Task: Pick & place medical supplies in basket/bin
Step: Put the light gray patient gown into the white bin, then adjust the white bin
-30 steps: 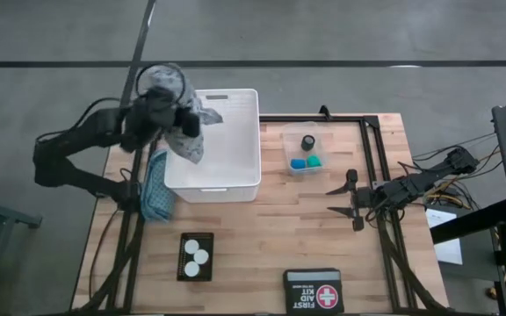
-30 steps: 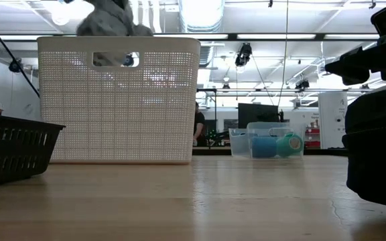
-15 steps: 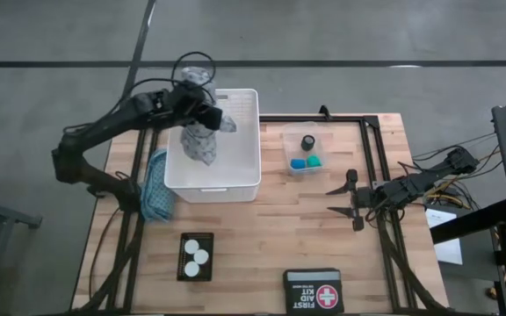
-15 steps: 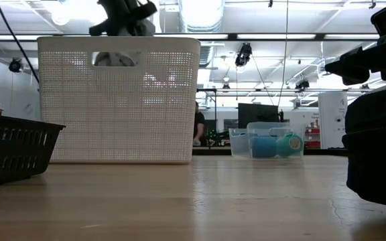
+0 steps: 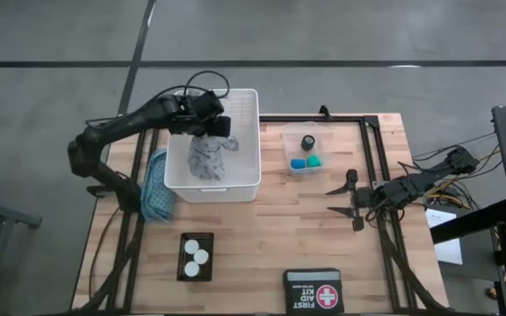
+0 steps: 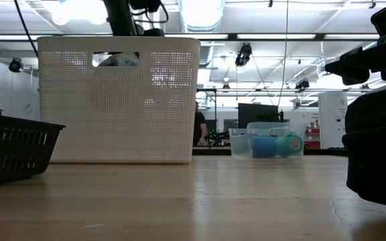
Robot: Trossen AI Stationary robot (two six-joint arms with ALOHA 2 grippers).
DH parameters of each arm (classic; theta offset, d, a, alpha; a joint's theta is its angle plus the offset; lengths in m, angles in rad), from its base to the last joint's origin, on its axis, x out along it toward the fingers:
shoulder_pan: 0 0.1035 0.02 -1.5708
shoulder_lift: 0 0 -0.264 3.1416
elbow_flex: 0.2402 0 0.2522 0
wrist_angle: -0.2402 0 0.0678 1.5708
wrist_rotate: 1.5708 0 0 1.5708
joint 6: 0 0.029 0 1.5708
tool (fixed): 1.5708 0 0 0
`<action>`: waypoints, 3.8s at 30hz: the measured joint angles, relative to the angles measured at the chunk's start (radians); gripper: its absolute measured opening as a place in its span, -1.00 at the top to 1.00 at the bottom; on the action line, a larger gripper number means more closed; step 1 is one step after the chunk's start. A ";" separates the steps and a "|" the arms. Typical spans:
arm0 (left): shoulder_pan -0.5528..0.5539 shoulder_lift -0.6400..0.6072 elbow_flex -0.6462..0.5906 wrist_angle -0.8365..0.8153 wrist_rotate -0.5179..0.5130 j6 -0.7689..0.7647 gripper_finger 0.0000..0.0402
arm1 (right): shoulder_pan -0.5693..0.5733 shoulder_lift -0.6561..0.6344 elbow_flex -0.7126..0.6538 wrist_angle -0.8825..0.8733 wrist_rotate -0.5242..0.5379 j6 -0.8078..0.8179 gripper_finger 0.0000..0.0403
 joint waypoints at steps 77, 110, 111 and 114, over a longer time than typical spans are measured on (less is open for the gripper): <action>0.237 0.021 -0.396 0.315 0.537 -0.074 -0.80 | 0.000 0.000 0.000 0.000 0.000 0.000 -0.02; 0.218 -0.155 0.234 -0.430 0.093 -0.064 -0.78 | 0.000 0.000 0.000 0.000 0.000 0.000 -0.02; 0.220 -0.167 0.220 -0.430 0.087 -0.064 -0.78 | 0.000 0.000 0.000 0.000 0.000 0.000 -0.02; 0.220 -0.197 0.182 -0.429 0.054 -0.060 -0.78 | 0.000 0.000 0.000 0.000 0.000 0.000 -0.02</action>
